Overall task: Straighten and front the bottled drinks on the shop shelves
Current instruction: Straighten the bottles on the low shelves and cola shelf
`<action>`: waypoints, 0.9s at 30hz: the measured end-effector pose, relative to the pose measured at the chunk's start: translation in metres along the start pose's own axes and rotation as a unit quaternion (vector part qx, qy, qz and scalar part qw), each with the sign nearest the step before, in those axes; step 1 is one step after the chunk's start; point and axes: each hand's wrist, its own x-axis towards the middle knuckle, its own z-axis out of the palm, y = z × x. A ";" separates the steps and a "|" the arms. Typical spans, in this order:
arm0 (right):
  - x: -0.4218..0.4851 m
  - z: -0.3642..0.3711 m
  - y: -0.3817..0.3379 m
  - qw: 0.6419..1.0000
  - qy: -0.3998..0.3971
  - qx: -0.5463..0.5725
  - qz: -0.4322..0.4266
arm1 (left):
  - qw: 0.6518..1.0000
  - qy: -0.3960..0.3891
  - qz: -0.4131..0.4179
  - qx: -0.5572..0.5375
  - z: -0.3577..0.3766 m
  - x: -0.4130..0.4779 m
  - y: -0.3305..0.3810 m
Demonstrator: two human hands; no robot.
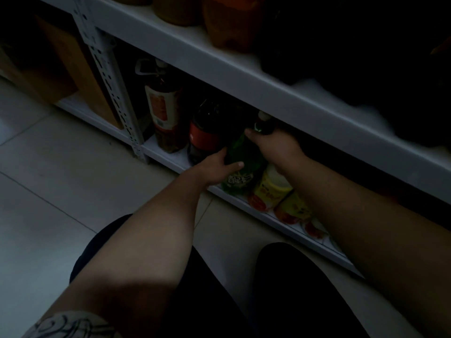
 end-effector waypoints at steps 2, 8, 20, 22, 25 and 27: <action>-0.004 0.005 0.001 0.999 0.037 -0.023 -0.010 | 0.991 0.015 0.016 0.135 -0.003 0.002 0.000; -0.013 0.011 0.003 0.984 0.163 -0.070 -0.033 | 0.996 0.054 0.039 0.061 -0.002 0.000 -0.003; 0.004 0.003 0.008 0.992 0.053 -0.114 -0.007 | 0.994 0.082 0.027 0.061 0.000 0.003 -0.008; 0.005 0.000 0.010 0.994 0.040 -0.102 -0.007 | 0.991 0.083 0.042 0.096 0.001 0.001 -0.008; 0.000 -0.003 0.010 0.997 0.052 -0.062 0.006 | 0.981 0.096 0.060 0.156 0.003 -0.004 -0.006; -0.014 0.003 0.011 0.992 0.098 -0.081 -0.013 | 0.974 0.108 0.058 0.188 0.002 -0.006 -0.004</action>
